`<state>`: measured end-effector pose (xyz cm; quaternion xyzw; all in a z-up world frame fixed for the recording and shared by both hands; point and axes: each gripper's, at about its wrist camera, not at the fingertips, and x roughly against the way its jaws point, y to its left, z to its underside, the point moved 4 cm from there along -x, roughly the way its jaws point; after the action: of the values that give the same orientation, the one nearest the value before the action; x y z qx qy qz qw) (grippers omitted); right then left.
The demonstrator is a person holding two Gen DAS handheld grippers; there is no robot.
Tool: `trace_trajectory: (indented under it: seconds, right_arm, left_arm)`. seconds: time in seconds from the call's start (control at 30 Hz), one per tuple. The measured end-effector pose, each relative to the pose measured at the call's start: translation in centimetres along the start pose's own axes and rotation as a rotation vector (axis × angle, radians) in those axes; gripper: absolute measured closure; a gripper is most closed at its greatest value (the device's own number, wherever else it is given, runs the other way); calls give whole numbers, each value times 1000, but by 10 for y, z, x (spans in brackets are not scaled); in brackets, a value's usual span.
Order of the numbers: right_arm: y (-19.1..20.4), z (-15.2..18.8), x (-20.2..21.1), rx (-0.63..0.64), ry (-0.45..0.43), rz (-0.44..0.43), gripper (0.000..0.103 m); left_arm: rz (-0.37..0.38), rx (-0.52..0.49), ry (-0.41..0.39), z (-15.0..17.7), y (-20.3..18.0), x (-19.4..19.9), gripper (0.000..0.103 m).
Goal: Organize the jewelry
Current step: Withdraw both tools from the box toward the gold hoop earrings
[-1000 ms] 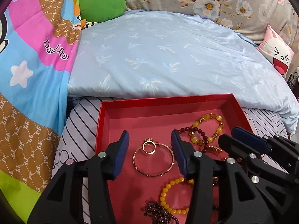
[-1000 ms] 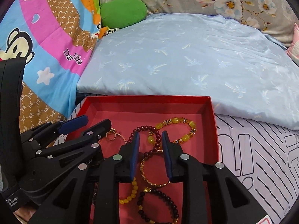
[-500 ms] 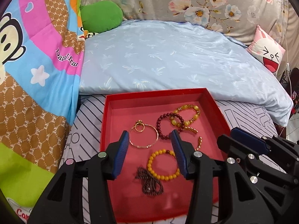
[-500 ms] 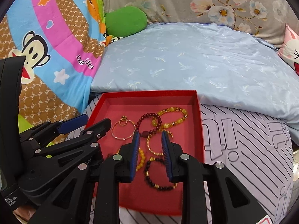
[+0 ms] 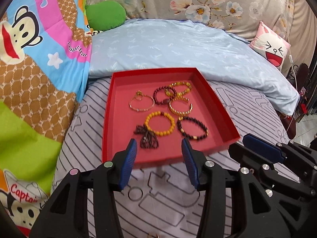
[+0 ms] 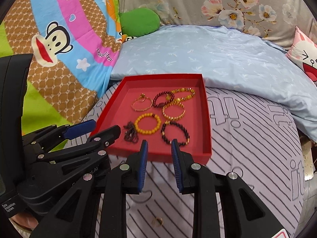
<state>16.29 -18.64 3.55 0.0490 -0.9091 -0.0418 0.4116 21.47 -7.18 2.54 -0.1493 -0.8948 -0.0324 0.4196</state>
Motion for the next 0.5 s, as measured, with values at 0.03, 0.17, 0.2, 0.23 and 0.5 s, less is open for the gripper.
trace_trajectory:
  seconds: [0.03, 0.17, 0.2, 0.23, 0.5]
  right_arm:
    - [1, 5, 2, 0, 3, -3, 79]
    - [5, 29, 9, 8, 20, -1, 78]
    - [6, 36, 11, 8, 28, -3, 78]
    - [7, 41, 11, 7, 32, -3, 79]
    - [6, 79, 12, -11, 78, -1, 78]
  left_arm:
    - [0, 1, 1, 4, 0, 2, 59]
    - [7, 9, 14, 28, -2, 10, 59]
    - [6, 9, 17, 33, -3, 12, 59]
    - [7, 11, 22, 40, -4, 12, 59]
    - [-6, 10, 38, 78, -7, 16, 59]
